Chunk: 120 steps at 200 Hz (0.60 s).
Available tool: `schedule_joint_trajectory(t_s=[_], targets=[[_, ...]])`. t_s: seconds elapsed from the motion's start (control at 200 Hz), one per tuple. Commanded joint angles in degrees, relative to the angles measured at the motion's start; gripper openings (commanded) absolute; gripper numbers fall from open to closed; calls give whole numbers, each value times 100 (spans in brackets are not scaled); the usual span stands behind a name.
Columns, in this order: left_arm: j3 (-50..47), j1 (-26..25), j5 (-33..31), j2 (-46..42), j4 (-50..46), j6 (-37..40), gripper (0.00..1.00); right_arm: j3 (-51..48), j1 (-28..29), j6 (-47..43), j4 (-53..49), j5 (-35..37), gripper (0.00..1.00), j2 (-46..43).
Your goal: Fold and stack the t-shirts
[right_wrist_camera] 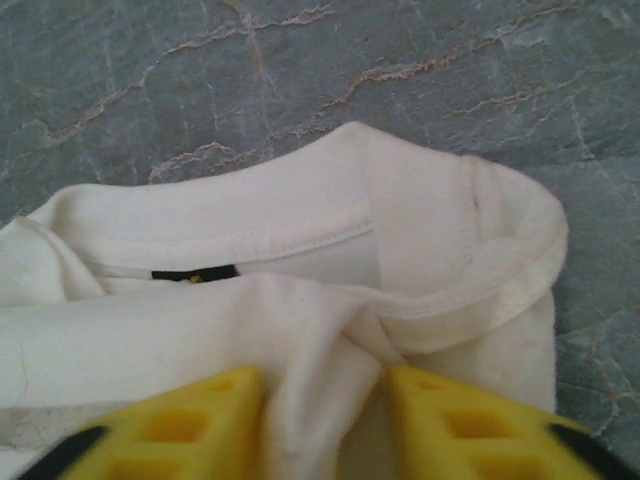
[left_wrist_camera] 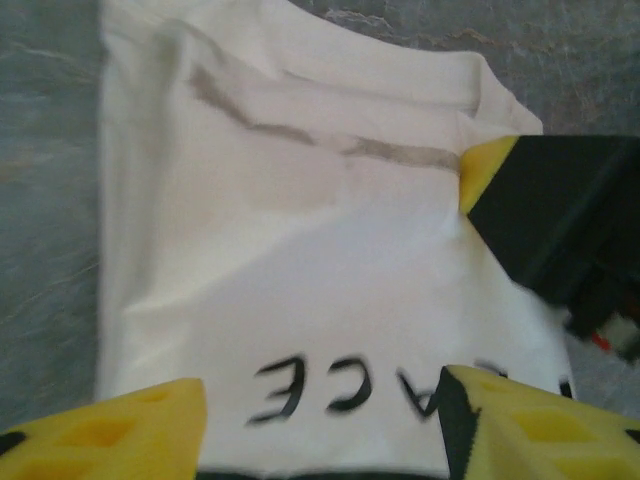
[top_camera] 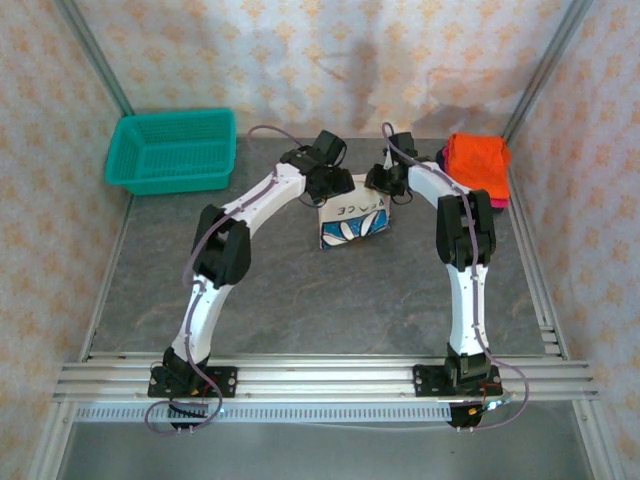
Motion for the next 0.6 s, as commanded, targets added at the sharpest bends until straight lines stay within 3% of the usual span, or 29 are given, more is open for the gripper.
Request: schedule_joint_trajectory(t_s=[0.0, 0.06, 0.215, 0.375, 0.595], targets=[[759, -7, 170, 651, -189, 17, 55, -29, -38, -82, -115, 51, 53, -618], [1168, -1, 115, 1003, -321, -38, 53, -270, -50, -103, -72, 121, 59, -952], [1619, 68, 43, 1579, -341, -240, 43, -1284, -98, -45, 129, 426, 59, -2048], [1723, 164, 166, 1910, -383, -375, 40, -2315, 105, -22, 318, -120, 53, -2964], [1585, 253, 138, 2068, -464, -458, 40, -3316, 602, 248, 579, -548, 42, -3122]])
